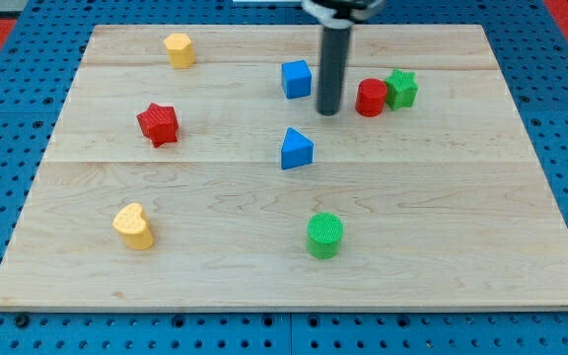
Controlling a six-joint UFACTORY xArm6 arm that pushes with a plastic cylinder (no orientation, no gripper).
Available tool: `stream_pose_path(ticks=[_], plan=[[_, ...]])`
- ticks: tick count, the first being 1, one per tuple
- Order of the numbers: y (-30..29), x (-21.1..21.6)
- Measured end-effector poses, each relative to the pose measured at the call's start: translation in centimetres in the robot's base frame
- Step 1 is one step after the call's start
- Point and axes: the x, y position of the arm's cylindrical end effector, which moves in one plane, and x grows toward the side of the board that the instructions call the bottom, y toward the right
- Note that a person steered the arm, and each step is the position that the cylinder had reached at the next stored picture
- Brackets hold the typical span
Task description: Put the red star diagonally top right to the blue triangle
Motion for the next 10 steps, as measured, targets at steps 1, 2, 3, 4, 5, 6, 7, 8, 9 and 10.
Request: stream_pose_path(ticks=[1, 2, 3, 4, 5, 6, 7, 8, 9, 10], plan=[[-6.2, 0.5], [-10.4, -0.1], [-16.5, -3.1], [-22.2, -2.4], [-22.2, 2.0], [-19.7, 3.8], [-15.5, 4.2], [-9.5, 3.4], [-2.9, 2.5], [3.5, 2.1]])
